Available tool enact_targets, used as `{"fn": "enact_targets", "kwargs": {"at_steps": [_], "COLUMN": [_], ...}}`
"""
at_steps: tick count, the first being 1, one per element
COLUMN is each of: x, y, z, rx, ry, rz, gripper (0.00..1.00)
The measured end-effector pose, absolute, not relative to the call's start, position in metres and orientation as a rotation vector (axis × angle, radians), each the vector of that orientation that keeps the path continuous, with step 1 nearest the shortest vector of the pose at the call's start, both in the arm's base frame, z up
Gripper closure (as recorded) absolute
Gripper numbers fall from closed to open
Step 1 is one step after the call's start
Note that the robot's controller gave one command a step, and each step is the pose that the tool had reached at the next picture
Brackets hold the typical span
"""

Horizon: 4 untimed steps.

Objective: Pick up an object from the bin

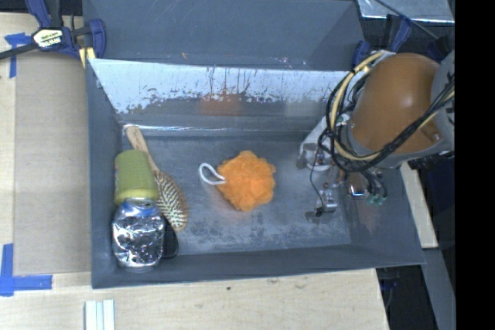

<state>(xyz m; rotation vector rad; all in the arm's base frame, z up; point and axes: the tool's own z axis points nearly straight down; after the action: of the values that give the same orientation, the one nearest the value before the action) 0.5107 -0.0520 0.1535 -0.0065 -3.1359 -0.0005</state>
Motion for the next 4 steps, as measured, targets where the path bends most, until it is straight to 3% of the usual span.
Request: {"fn": "enact_targets", "kwargs": {"at_steps": [1, 2, 3, 4], "x": [0.541, 0.573, 0.573, 0.561], "y": [0.024, 0.077, 0.074, 0.126], "z": [0.114, 0.083, 0.085, 0.183], "rx": [0.21, 0.169, 0.163, 0.274], "ry": [-3.133, -3.142, -3.142, -3.146], "rz": [-0.006, -0.009, -0.006, -0.011], "gripper": [0.0, 0.0, 1.0, 1.0]}}
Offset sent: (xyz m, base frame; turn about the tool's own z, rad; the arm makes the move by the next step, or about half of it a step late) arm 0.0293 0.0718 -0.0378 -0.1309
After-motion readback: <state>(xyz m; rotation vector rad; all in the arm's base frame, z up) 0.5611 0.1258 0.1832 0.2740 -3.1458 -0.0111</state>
